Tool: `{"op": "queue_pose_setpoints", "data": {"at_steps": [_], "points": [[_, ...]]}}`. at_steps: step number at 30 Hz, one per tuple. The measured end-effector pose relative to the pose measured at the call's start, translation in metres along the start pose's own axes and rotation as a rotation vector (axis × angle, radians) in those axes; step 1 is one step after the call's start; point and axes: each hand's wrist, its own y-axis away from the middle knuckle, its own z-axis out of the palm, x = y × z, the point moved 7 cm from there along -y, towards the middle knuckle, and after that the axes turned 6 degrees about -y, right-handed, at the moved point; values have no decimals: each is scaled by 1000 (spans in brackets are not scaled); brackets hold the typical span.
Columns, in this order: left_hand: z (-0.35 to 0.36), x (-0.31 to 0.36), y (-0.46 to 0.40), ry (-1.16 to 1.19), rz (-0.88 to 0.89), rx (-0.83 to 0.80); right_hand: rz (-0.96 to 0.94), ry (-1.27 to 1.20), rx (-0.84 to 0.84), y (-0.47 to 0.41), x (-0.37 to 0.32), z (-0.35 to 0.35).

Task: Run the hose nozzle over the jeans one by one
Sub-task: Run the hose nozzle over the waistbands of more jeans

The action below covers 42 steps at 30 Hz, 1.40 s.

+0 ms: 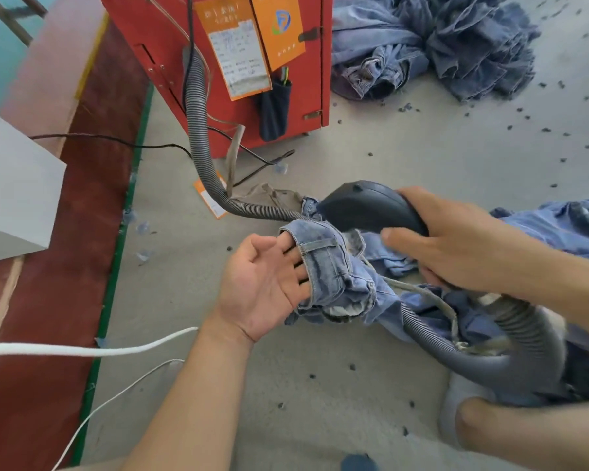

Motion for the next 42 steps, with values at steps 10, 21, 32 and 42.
{"op": "queue_pose_setpoints", "data": {"at_steps": [10,21,32,42], "points": [[7,0,0,-3,-32,-5,-42,80,-18,-3,-12,10],[5,1,0,62,-51,22,8,-40,177,-22,-7,-3],[35,33,-3,389,87,-59,-56,-120,111,-29,-13,-9],[46,15,-15,-356,2,59,-75,124,129,-66,-23,17]]}}
